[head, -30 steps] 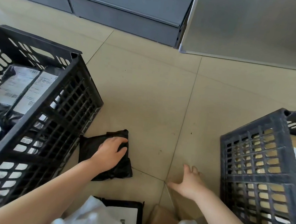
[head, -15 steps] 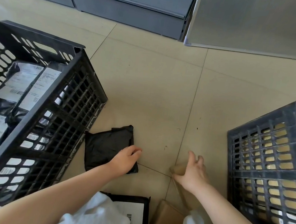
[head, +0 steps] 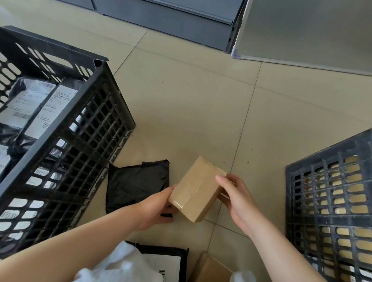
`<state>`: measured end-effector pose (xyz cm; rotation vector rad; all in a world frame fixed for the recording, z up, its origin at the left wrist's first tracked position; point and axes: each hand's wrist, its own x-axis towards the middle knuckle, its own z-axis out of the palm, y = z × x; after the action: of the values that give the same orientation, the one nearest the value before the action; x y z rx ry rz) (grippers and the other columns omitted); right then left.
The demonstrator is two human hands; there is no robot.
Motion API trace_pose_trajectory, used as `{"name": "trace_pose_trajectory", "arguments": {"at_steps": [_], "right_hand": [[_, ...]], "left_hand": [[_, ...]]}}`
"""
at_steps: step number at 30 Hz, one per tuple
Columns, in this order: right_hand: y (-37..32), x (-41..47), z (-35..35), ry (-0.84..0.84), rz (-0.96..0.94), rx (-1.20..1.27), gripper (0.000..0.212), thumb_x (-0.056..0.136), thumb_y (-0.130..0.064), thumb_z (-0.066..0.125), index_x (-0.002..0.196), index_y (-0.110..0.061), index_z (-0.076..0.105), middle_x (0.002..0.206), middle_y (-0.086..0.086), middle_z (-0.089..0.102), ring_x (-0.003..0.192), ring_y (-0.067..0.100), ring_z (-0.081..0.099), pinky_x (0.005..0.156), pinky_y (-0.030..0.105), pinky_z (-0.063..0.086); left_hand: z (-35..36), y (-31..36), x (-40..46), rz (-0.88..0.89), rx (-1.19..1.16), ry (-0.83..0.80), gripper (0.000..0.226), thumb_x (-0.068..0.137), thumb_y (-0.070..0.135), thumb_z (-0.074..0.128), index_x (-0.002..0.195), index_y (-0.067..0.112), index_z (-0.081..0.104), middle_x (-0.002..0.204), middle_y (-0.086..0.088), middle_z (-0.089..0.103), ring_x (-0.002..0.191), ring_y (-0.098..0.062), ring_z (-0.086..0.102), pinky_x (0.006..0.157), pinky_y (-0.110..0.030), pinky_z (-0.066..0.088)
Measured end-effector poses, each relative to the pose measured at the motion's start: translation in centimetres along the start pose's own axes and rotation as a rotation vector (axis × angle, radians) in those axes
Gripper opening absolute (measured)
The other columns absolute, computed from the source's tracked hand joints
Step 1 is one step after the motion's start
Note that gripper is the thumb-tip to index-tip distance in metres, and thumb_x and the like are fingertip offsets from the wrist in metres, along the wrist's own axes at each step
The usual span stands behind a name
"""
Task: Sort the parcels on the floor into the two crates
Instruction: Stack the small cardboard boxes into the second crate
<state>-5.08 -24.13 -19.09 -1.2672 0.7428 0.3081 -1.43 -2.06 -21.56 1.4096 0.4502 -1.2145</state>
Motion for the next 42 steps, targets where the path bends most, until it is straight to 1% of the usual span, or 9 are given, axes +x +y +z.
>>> {"name": "trace_pose_trajectory", "arguments": {"at_steps": [3,6,12,16,26,30,33,39,42], "right_hand": [[-0.1,0.0,-0.1,-0.007,0.020,0.112,0.098,0.053,-0.051,0.091,0.131,-0.012,0.045,0.127,0.012,0.060,0.117,0.024,0.061,0.108,0.043,0.046],[0.2,0.2,-0.2,0.044,0.059,0.181,0.044,0.096,-0.028,0.062,0.132,-0.007,0.045,0.126,0.014,0.061,0.109,0.022,0.062,0.097,0.039,0.051],[1.0,0.0,0.5,0.078,0.085,0.018,0.015,0.102,-0.021,0.052,0.110,-0.016,0.064,0.109,0.006,0.071,0.093,0.016,0.065,0.075,0.031,0.049],[1.5,0.0,0.7,0.045,0.132,0.028,0.021,0.104,-0.020,0.049,0.118,-0.017,0.064,0.113,0.005,0.072,0.104,0.019,0.066,0.081,0.032,0.051],[1.5,-0.6,1.4,0.019,0.166,-0.023,0.021,0.103,-0.030,0.051,0.118,-0.015,0.055,0.097,0.005,0.072,0.083,0.019,0.068,0.072,0.035,0.053],[1.4,-1.3,0.8,-0.158,0.182,-0.075,0.070,0.071,-0.066,0.076,0.125,-0.027,0.053,0.120,0.000,0.070,0.109,0.020,0.067,0.092,0.049,0.056],[1.3,-1.8,0.4,-0.164,0.167,-0.102,0.107,0.035,-0.066,0.092,0.127,-0.028,0.053,0.119,0.000,0.071,0.110,0.019,0.068,0.093,0.052,0.057],[-0.7,-3.2,-1.3,-0.077,0.113,-0.061,0.045,0.090,-0.029,0.072,0.131,-0.021,0.055,0.119,0.007,0.070,0.106,0.023,0.067,0.100,0.048,0.053],[-2.2,-4.2,-1.9,-0.040,0.053,-0.036,0.028,0.098,-0.029,0.059,0.126,-0.025,0.060,0.120,0.003,0.071,0.107,0.023,0.066,0.102,0.048,0.051]], "left_hand": [[0.0,0.2,-0.5,-0.028,-0.076,-0.178,0.049,0.094,0.059,0.051,0.134,0.032,0.058,0.136,-0.004,0.060,0.126,-0.027,0.056,0.097,-0.046,0.052],[0.1,0.4,-0.7,-0.023,-0.132,-0.225,0.050,0.094,0.051,0.059,0.136,0.025,0.057,0.137,-0.008,0.059,0.125,-0.030,0.058,0.095,-0.047,0.054],[0.5,0.2,-0.6,0.083,0.047,-0.192,0.053,0.087,0.041,0.070,0.134,0.028,0.050,0.133,0.001,0.061,0.121,-0.019,0.060,0.098,-0.043,0.053],[0.2,0.2,-0.4,0.099,0.018,-0.146,0.091,0.066,0.051,0.084,0.141,0.028,0.037,0.137,0.006,0.054,0.124,-0.014,0.056,0.099,-0.041,0.053],[0.0,0.7,-0.4,0.142,-0.133,-0.130,0.101,0.054,0.045,0.092,0.135,0.025,0.035,0.137,-0.003,0.053,0.125,-0.018,0.056,0.098,-0.045,0.053],[0.2,1.2,-0.4,0.172,-0.110,-0.041,0.091,0.060,0.047,0.086,0.132,0.024,0.036,0.133,-0.003,0.055,0.121,-0.018,0.058,0.096,-0.043,0.055],[0.9,1.5,-0.6,0.156,0.011,-0.011,0.074,0.076,0.045,0.081,0.131,0.025,0.035,0.130,-0.002,0.054,0.117,-0.016,0.059,0.095,-0.041,0.055],[1.8,3.6,-2.2,0.203,0.257,0.027,0.056,0.088,0.050,0.066,0.133,0.028,0.042,0.130,0.006,0.056,0.119,-0.013,0.056,0.101,-0.041,0.051],[2.3,5.2,-3.1,0.245,0.374,0.009,0.066,0.085,0.059,0.065,0.138,0.029,0.042,0.136,0.008,0.051,0.123,-0.011,0.052,0.104,-0.039,0.048]]}}
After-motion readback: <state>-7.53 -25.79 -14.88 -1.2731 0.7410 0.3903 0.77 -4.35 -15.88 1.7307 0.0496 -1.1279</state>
